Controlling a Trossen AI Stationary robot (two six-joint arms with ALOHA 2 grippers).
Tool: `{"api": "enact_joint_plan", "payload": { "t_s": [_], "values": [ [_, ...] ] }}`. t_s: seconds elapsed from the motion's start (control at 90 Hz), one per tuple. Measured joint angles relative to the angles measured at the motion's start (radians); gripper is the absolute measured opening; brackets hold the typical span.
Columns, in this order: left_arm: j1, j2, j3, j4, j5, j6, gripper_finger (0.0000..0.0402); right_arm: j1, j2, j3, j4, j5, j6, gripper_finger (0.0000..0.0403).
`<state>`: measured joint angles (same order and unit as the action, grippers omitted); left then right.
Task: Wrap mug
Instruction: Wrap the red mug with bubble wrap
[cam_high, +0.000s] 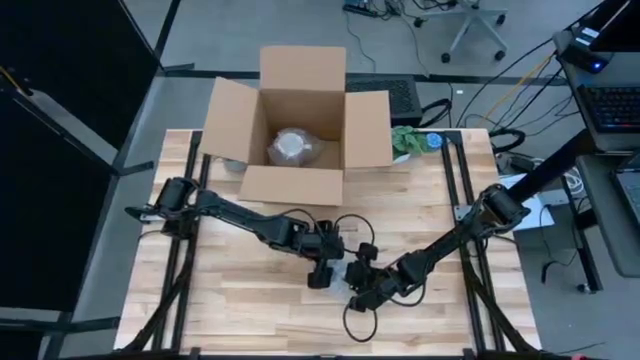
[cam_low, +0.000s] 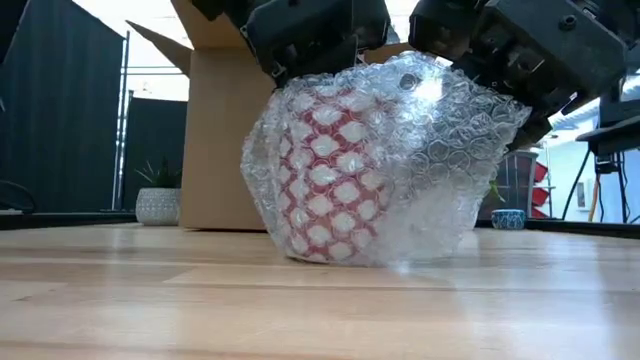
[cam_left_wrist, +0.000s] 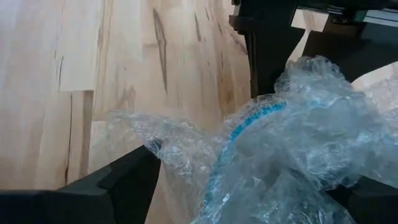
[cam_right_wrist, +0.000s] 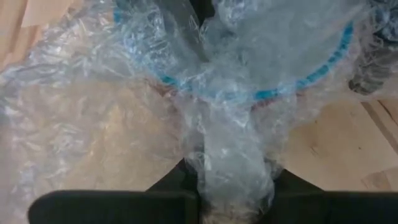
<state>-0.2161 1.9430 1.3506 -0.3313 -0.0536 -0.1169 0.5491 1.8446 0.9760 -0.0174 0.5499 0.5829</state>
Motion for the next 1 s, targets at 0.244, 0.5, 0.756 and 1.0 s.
{"api": "enact_joint_plan", "payload": {
  "t_s": [0.244,0.5,0.756,1.0],
  "values": [
    [0.0,0.0,0.0,0.001,-0.001,-0.001,0.029,0.0,0.0,0.0,0.0,-0.001,-0.014,0.004],
    [0.0,0.001,0.0,0.001,-0.005,-0.004,0.029,0.0,0.0,0.0,0.0,-0.001,-0.023,0.004],
    [-0.005,0.04,0.003,0.01,-0.005,-0.008,0.0289,0.001,0.001,-0.001,0.006,-0.001,-0.049,0.004],
    [-0.006,0.041,0.003,0.005,0.0,-0.01,0.0289,0.0,0.001,-0.002,0.014,-0.001,-0.066,0.004]
  ]
}}
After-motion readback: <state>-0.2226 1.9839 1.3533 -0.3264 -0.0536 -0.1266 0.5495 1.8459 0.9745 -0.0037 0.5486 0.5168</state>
